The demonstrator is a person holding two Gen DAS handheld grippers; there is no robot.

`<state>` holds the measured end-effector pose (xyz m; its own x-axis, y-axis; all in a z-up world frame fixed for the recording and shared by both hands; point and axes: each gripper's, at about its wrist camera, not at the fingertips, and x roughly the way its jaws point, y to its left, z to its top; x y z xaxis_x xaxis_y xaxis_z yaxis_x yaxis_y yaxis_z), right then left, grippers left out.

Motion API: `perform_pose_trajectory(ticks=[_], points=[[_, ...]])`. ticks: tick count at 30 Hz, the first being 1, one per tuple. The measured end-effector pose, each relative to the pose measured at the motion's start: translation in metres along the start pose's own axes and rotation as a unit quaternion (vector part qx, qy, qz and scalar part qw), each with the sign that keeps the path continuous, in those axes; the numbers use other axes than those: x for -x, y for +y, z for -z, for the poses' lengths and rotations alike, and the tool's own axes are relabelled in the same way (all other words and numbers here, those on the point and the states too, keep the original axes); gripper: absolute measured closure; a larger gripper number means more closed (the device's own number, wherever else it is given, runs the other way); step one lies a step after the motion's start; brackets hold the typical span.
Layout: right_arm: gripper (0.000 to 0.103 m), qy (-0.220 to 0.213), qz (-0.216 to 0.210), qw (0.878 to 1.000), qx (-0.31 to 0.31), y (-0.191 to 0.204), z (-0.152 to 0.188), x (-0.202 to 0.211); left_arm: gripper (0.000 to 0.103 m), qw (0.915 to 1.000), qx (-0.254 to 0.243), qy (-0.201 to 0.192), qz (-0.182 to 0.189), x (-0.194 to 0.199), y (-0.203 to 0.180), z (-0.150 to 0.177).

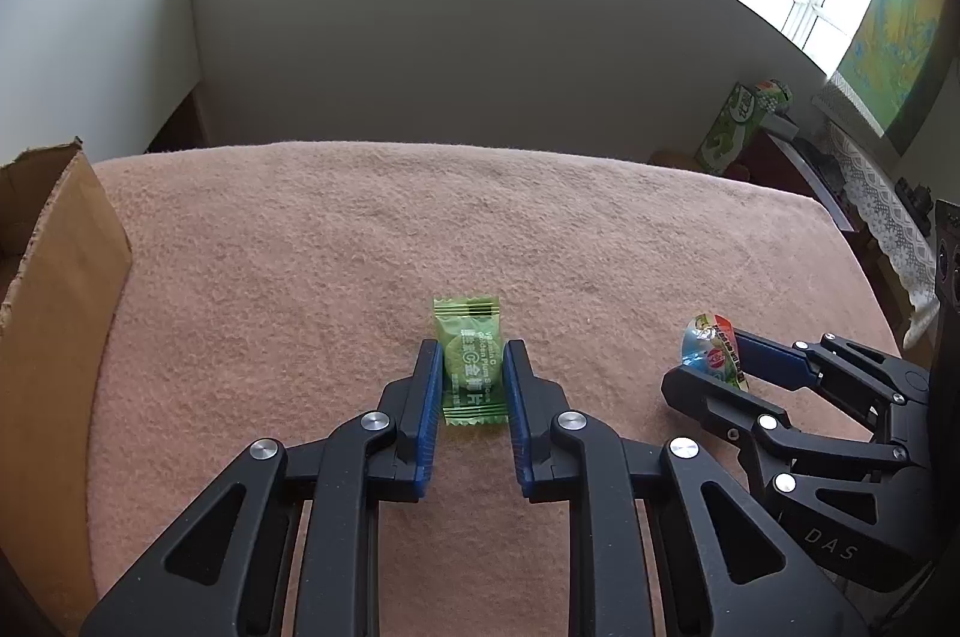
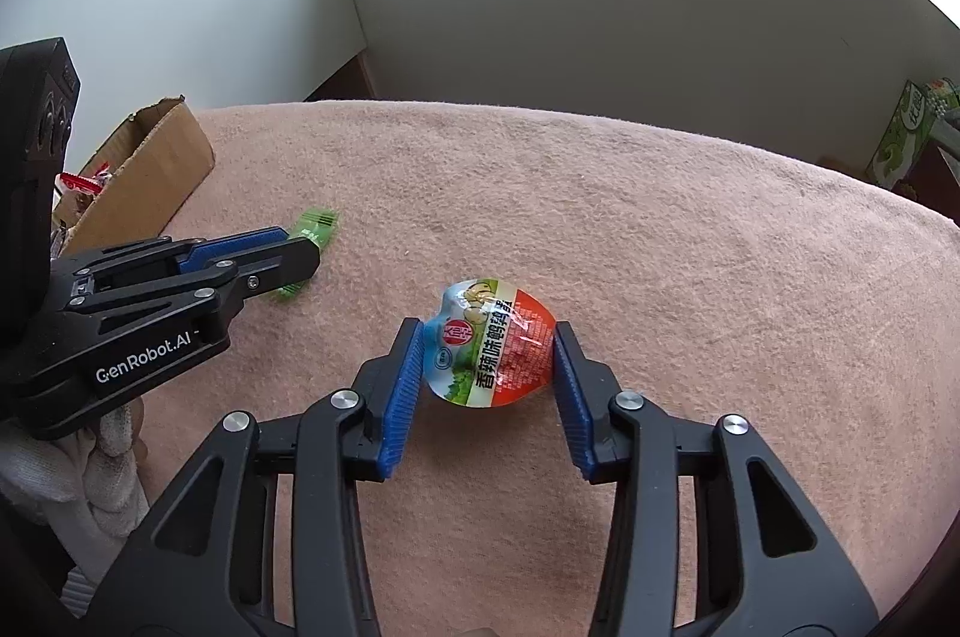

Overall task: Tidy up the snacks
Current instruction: 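Carry both candies into the cardboard box and open both tools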

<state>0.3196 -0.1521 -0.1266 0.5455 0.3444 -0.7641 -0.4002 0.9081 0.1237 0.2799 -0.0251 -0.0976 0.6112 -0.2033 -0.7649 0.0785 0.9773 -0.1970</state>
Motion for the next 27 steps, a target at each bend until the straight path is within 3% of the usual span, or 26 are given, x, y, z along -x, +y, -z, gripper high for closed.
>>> perform_pose_trajectory(ticks=[14,27], points=[[0.061,0.006,-0.017,0.998,-0.057,-0.011,0.029,0.035,0.084,0.9999,-0.009,-0.002,0.006,0.033,0.000,0.027],[0.061,-0.016,-0.026,0.998,-0.046,0.029,0.046,0.079,0.084,0.9991,-0.011,-0.038,0.012,0.099,0.007,0.054]])
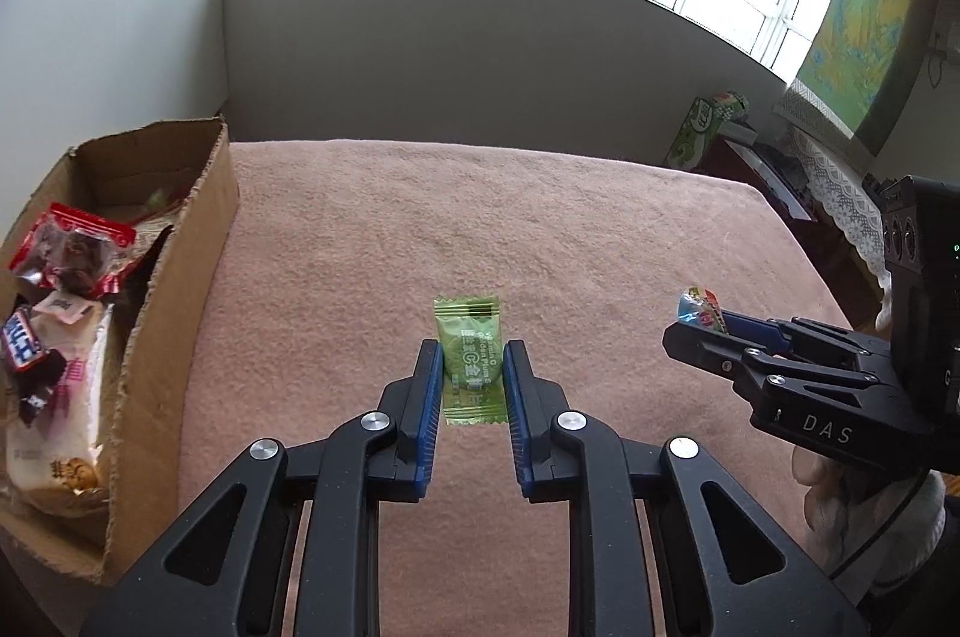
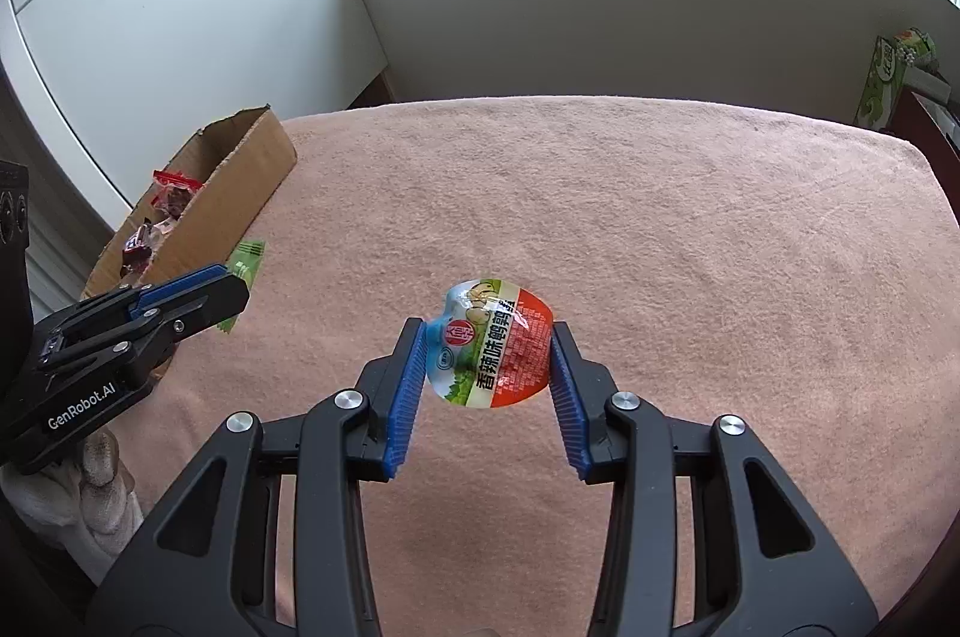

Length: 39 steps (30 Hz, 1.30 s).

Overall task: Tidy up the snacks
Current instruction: 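Carry both candies into the cardboard box and open both tools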

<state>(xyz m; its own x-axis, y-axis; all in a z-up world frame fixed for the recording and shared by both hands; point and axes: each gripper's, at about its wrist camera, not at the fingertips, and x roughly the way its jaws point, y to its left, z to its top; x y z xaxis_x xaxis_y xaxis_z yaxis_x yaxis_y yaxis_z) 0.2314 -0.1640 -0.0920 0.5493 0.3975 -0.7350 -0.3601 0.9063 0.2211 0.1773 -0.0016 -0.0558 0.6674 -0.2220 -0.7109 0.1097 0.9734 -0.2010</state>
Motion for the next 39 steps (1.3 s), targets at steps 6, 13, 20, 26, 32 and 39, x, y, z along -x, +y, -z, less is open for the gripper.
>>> perform_pose_trajectory(ticks=[6,13,20,26,32,39], points=[[0.061,-0.007,-0.003,1.000,0.012,0.025,0.003,0.014,0.084,0.9998,0.006,-0.016,0.007,0.026,0.009,0.008],[0.061,-0.019,-0.018,0.999,0.039,0.064,-0.001,0.028,0.084,0.9990,0.021,-0.039,0.010,0.063,0.032,0.017],[0.061,-0.026,-0.047,0.996,0.075,0.115,-0.018,0.026,0.084,0.9974,0.038,-0.058,-0.016,0.095,0.070,0.023],[0.061,-0.024,-0.069,0.992,0.106,0.158,-0.035,0.011,0.084,0.9937,0.066,-0.075,-0.050,0.116,0.116,0.022],[0.061,-0.019,-0.089,0.988,0.124,0.192,-0.052,-0.010,0.084,0.9892,0.086,-0.084,-0.083,0.120,0.153,0.012],[0.061,0.000,-0.107,0.985,0.139,0.220,-0.062,-0.041,0.084,0.9859,0.104,-0.080,-0.104,0.109,0.182,-0.001]])
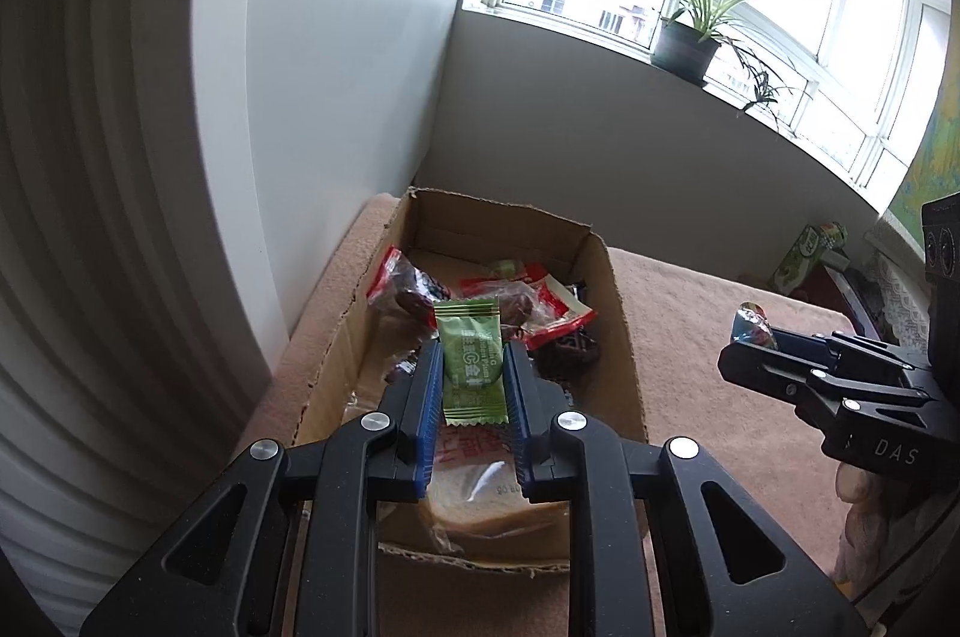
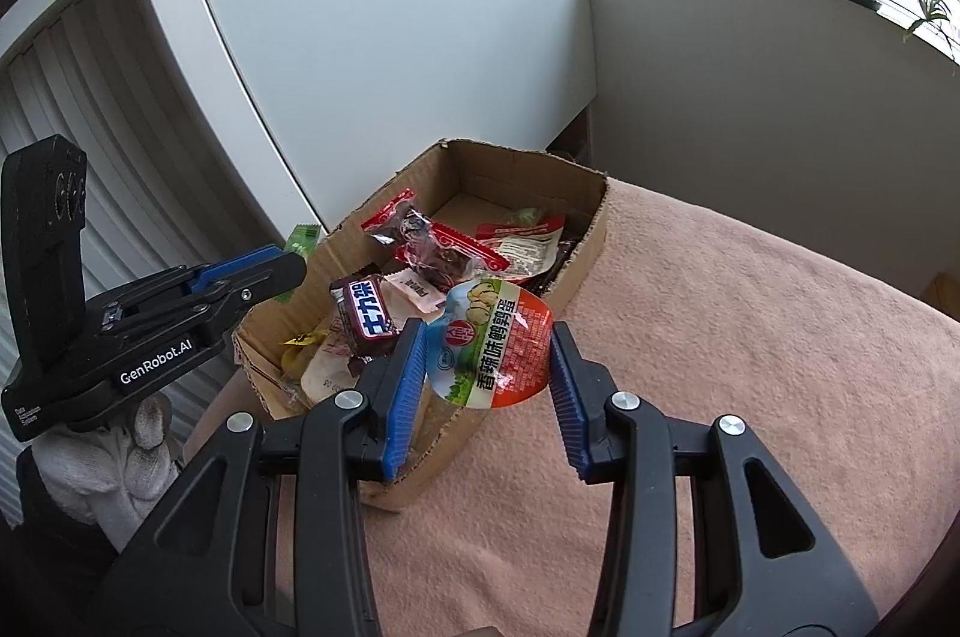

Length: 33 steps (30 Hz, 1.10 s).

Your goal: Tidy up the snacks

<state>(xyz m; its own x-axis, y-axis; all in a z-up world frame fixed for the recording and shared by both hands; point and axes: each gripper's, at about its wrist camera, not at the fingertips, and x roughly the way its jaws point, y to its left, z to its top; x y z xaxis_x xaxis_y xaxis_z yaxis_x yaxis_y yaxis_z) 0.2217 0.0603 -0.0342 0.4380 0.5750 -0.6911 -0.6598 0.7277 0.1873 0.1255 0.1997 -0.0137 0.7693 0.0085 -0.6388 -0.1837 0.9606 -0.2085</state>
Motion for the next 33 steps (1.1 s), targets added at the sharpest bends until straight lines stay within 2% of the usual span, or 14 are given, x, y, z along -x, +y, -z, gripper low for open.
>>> perform_pose_trajectory(ticks=[5,6,8,12,19,21,23,27,29,33], points=[[0.061,0.016,-0.011,1.000,0.015,0.012,0.001,-0.020,0.084,0.9999,0.007,0.013,-0.004,-0.013,0.005,-0.002],[0.056,0.018,-0.010,1.000,0.018,0.014,0.001,-0.023,0.084,0.9998,0.008,0.015,-0.004,-0.014,0.005,-0.002],[0.055,0.021,-0.013,0.999,0.023,0.016,0.003,-0.027,0.084,0.9998,0.010,0.018,-0.005,-0.017,0.006,-0.001],[0.051,0.021,-0.015,0.999,0.027,0.018,0.006,-0.030,0.084,0.9997,0.008,0.022,-0.009,-0.020,0.007,-0.002],[0.051,0.020,-0.017,0.999,0.022,0.016,0.005,-0.029,0.079,0.9996,0.008,0.023,-0.012,-0.021,0.007,-0.004],[0.044,0.018,-0.015,0.999,0.022,0.015,0.006,-0.026,0.070,0.9996,0.006,0.023,-0.012,-0.021,0.007,-0.004],[0.033,0.014,-0.013,1.000,0.021,0.014,0.007,-0.024,0.054,0.9997,0.007,0.019,-0.015,-0.019,0.008,-0.004],[0.018,0.007,-0.002,1.000,0.025,0.012,0.010,-0.016,0.051,0.9997,0.008,0.017,-0.015,-0.015,0.009,-0.004],[0.015,0.007,0.002,1.000,0.027,0.011,0.012,-0.015,0.037,0.9997,0.007,0.017,-0.017,-0.015,0.009,-0.004],[0.014,0.018,0.011,0.999,0.028,0.009,0.017,-0.015,0.035,0.9997,0.003,0.016,-0.019,-0.012,0.008,-0.004]])
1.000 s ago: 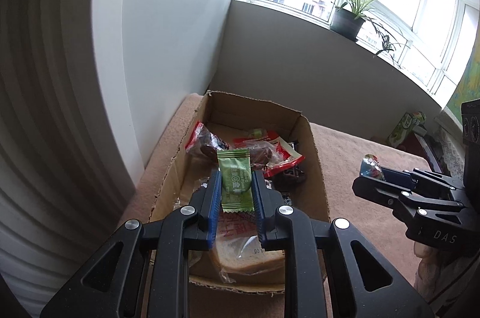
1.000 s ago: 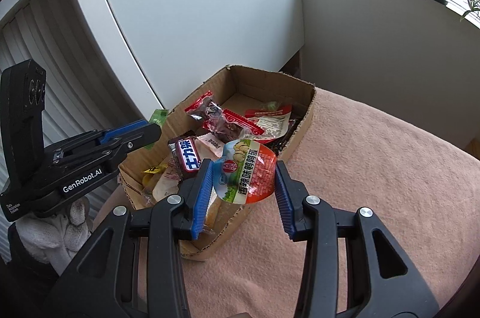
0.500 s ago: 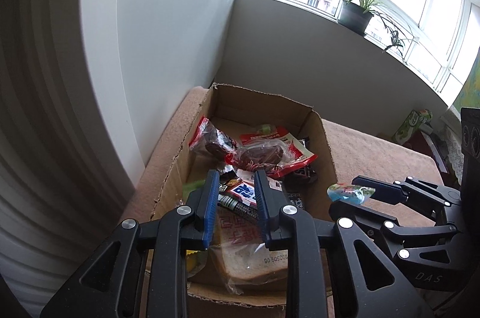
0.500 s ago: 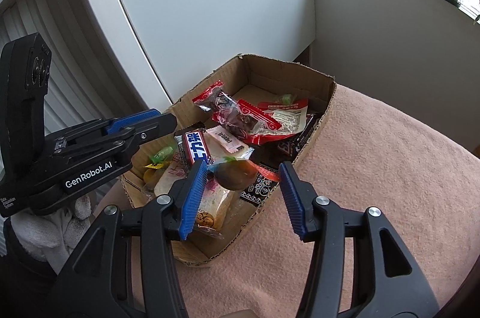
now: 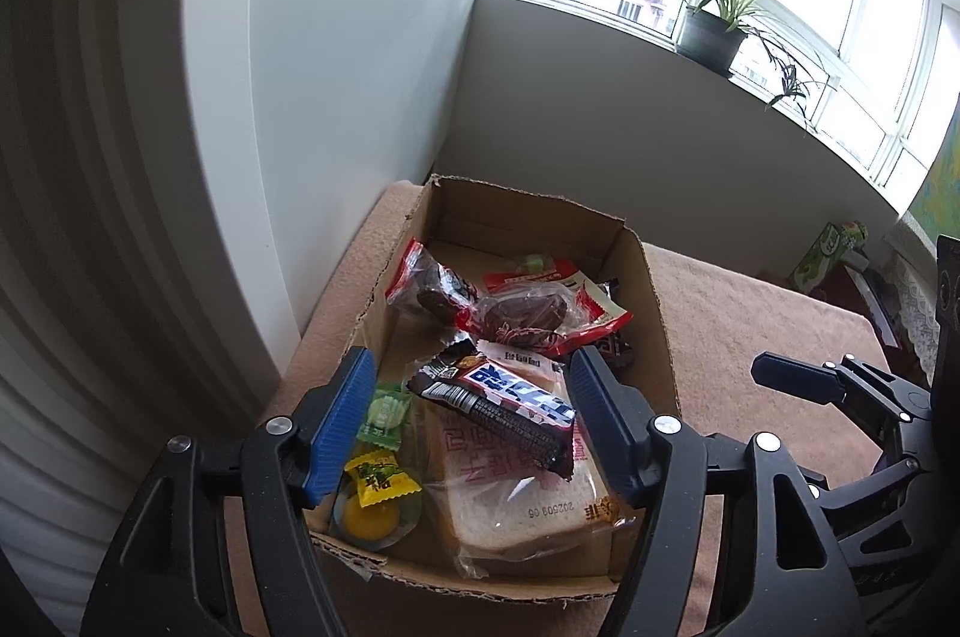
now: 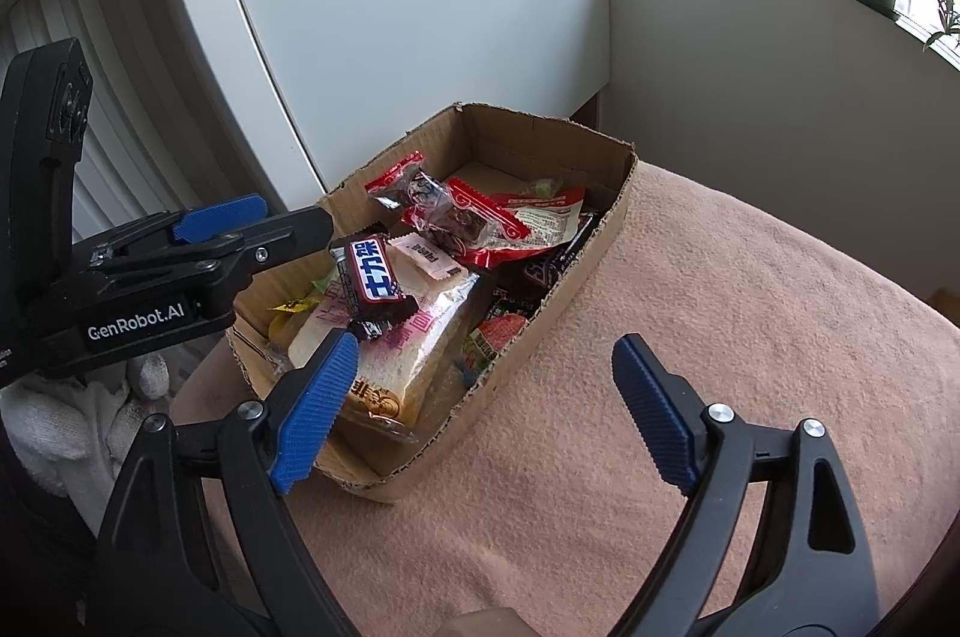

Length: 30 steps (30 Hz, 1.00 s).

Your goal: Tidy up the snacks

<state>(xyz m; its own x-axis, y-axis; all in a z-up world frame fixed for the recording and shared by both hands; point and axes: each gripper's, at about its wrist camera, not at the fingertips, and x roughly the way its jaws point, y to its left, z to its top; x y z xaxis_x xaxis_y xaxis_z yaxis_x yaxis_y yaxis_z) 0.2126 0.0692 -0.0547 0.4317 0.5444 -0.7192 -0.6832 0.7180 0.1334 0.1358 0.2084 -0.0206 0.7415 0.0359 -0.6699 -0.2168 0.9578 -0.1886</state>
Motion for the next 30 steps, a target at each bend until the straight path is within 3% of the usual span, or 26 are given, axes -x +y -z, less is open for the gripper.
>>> perform_pose_trajectory(ticks=[2,16,28,30], points=[[0.014,0.004,0.002,1.000,-0.002,-0.001,0.002,0.001,0.030,1.0000,-0.003,0.002,-0.002,0.000,-0.002,0.001],[0.014,-0.018,0.014,1.000,-0.013,-0.003,0.018,0.031,0.029,0.9998,-0.007,-0.012,-0.014,0.024,-0.007,0.017],[0.013,-0.068,0.030,0.997,-0.023,-0.002,0.048,0.079,0.029,0.9989,0.004,-0.041,-0.023,0.066,-0.013,0.044],[0.009,-0.078,0.029,0.996,-0.029,-0.004,0.055,0.088,0.029,0.9985,0.000,-0.046,-0.031,0.074,-0.016,0.050]])
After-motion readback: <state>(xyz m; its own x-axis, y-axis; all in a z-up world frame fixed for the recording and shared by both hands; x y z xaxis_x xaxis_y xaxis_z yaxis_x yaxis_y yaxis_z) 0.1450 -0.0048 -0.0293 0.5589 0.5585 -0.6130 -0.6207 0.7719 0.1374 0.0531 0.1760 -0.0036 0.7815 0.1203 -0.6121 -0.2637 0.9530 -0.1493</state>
